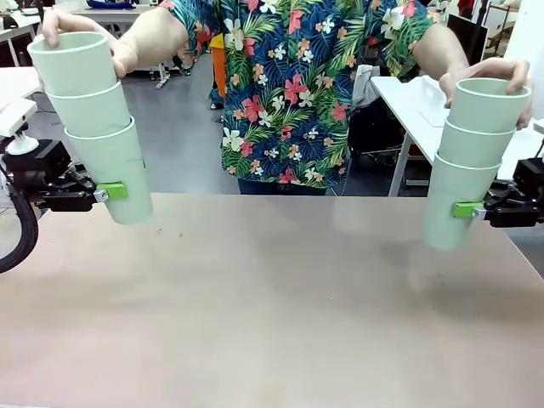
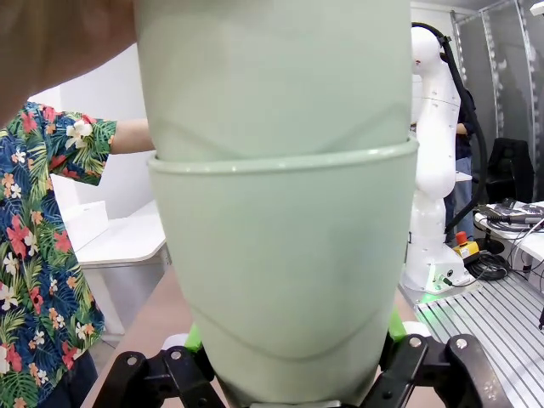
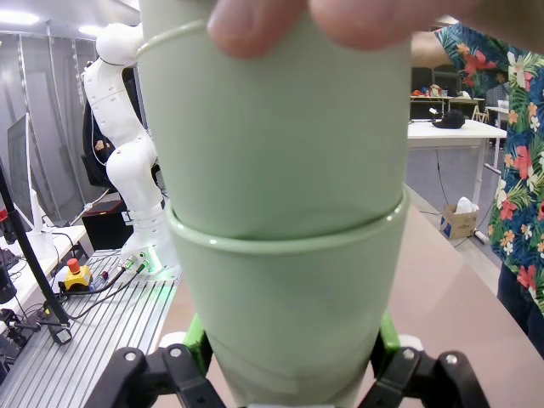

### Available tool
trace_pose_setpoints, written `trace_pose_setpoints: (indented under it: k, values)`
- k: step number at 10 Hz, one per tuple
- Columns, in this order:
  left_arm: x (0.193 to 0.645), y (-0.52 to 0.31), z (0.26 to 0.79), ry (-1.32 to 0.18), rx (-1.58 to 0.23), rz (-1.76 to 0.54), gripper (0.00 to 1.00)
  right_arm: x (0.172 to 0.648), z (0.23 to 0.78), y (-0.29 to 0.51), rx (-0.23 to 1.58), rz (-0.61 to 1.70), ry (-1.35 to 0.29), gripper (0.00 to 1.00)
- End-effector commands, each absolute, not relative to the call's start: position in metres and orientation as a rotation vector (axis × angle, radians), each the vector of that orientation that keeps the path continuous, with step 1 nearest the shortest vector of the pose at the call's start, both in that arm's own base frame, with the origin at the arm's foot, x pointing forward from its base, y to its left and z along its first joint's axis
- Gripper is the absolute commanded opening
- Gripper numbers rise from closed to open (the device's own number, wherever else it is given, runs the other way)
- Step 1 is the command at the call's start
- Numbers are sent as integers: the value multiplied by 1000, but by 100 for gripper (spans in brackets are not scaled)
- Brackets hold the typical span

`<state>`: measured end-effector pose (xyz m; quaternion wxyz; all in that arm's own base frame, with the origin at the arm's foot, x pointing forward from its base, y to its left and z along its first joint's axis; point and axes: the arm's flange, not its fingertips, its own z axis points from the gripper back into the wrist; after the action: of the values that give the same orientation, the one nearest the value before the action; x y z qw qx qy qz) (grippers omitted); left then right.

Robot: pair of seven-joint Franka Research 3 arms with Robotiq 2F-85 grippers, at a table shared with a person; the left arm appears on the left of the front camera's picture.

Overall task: Stack the cups and store them in the basket.
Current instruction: Place the stack of Reusable plastic cups into the Pantry Basket.

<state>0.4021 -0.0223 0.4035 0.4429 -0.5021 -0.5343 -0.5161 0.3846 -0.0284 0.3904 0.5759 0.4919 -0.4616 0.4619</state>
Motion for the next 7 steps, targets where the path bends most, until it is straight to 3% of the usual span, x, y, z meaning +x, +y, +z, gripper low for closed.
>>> trace_pose_setpoints:
  k: [1,7]
  values:
    - [402,-22,406,-1335,-1246,-1284,84,386,394,-28,1146,1088,-1086,87]
    - [402,-22,406,-1335,-1246,-1284,84,386,394,-28,1146,1088,-1086,87]
